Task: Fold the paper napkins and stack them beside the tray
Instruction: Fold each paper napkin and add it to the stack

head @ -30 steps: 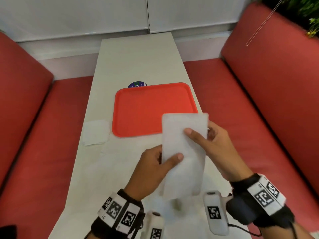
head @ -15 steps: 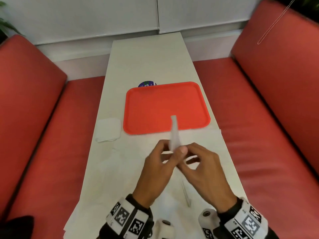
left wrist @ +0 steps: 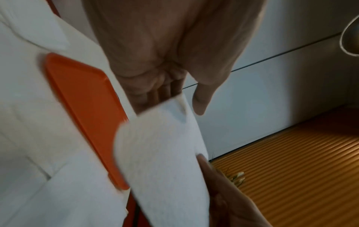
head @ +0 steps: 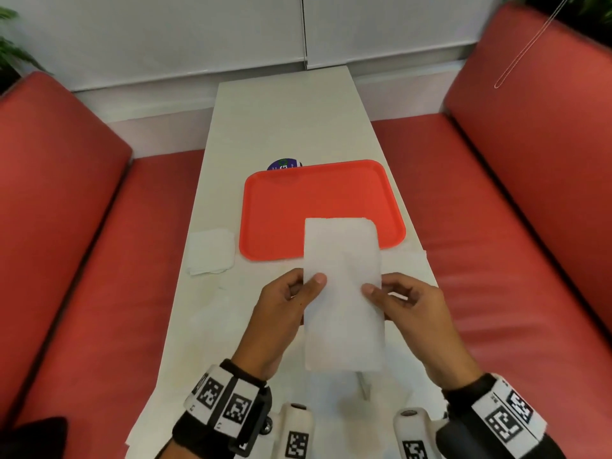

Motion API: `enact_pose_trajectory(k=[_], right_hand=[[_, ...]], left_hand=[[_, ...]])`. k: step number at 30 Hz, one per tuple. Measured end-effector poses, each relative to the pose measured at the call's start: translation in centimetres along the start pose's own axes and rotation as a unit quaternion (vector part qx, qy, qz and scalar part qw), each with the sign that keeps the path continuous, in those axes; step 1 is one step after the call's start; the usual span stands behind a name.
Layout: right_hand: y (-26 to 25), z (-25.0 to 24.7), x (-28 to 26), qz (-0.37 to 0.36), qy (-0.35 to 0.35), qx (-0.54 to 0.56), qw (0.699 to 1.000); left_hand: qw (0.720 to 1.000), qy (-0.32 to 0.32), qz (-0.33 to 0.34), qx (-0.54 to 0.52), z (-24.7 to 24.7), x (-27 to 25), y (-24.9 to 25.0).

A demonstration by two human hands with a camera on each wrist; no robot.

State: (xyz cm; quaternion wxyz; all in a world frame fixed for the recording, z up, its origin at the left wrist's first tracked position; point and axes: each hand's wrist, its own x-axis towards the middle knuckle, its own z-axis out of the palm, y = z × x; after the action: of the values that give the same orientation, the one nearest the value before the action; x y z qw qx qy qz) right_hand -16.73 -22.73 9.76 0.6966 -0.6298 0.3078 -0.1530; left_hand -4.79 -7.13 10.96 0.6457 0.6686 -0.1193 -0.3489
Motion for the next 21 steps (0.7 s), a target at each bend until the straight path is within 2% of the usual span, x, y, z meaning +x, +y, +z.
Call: enact_pose_trajectory(k=[3, 8, 14, 19, 21], right_hand=[[0.08, -0.45, 0.36, -0.003, 0.021, 0.000, 1.000], [0.06, -0.71, 0.46, -0.009, -0.024, 0.028, 0.999], [-0.01, -1.01, 0.56, -0.056, -0.082, 0.045, 0.994], [-0.13, -0.74, 0.59, -0.037, -0.100, 0.080, 0.991], [-0.06, -0.56, 0.50, -0.043, -0.087, 0.067, 0.993]], left_hand=[[1.000, 0.012, 0.013, 0.024, -0.90, -0.06, -0.48], [1.000, 0.012, 0.022, -0.012, -1.16, -0.22, -0.75], [0.999, -0.014, 0.025, -0.037, -1.02, -0.47, -0.75], [0.999, 0.002, 0.030, -0.020, -0.91, -0.53, -0.97], [0.999, 0.009, 0.032, -0.022, -0.76, -0.60, -0.86]])
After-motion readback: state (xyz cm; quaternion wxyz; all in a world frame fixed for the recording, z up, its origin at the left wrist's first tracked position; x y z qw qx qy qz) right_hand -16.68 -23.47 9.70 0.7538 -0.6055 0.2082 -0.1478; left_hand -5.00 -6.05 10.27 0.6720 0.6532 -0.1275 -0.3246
